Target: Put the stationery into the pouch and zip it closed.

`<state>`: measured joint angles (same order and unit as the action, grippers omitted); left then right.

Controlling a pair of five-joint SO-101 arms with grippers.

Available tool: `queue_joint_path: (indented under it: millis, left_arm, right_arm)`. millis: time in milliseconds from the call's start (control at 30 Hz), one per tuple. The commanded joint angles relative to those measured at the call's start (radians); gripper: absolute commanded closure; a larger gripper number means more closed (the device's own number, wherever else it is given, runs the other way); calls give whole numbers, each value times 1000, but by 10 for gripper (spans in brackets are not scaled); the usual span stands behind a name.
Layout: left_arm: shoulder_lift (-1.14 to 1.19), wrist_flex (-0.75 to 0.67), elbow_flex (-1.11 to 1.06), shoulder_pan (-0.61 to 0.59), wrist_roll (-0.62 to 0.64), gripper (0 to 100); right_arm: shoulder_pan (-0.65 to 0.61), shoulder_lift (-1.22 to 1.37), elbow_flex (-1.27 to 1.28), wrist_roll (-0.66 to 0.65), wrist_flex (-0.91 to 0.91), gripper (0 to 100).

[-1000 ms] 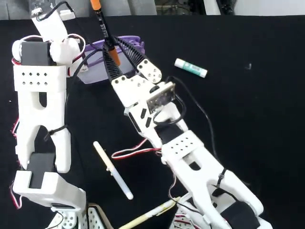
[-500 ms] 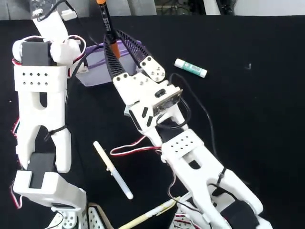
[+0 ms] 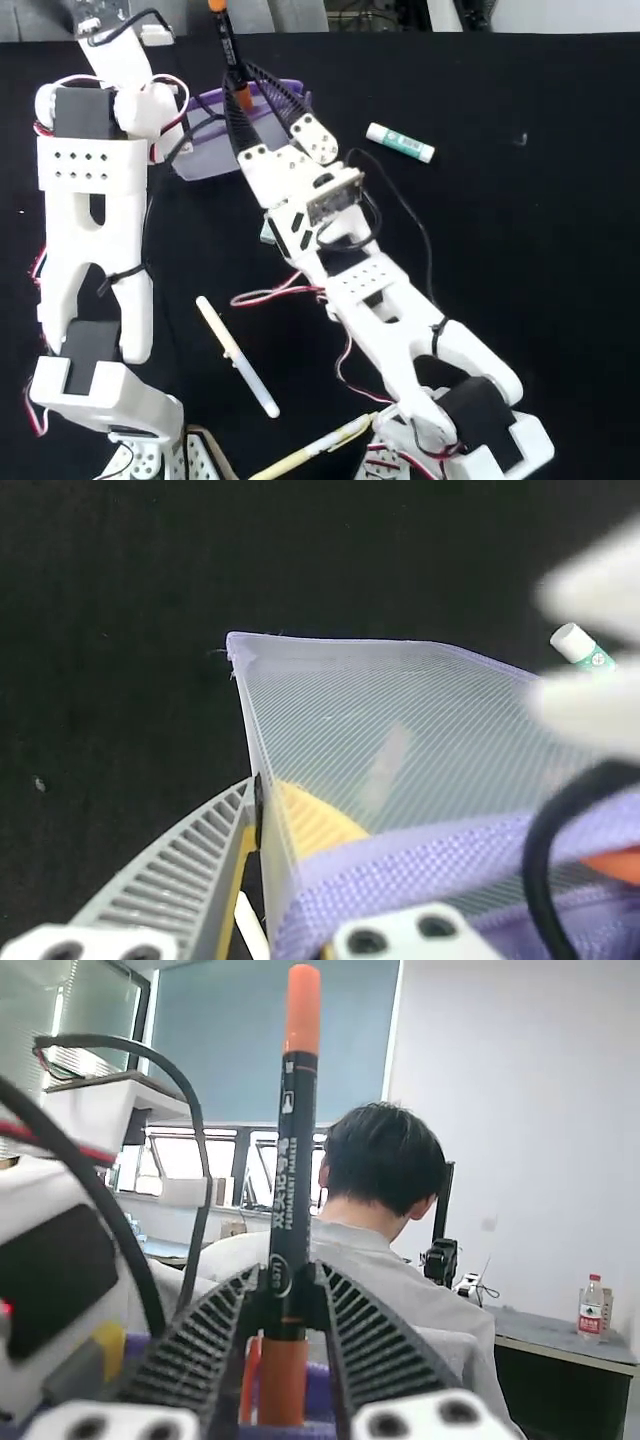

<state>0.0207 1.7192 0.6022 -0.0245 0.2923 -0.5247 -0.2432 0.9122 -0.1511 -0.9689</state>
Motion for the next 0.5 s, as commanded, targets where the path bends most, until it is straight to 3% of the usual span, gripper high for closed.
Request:
queue_joint_path:
  millis: [0,300,467]
  left_arm:
    - [-26,0,54,5,-3,970]
    - [-26,-3,54,5,-2,970]
    - [-26,-5,54,5,-2,970]
  right_arm:
    - [11,-53,28,6,-44,987]
    - [8,-71,76,6,-43,893]
    - [-20,-73,79,3,-43,888]
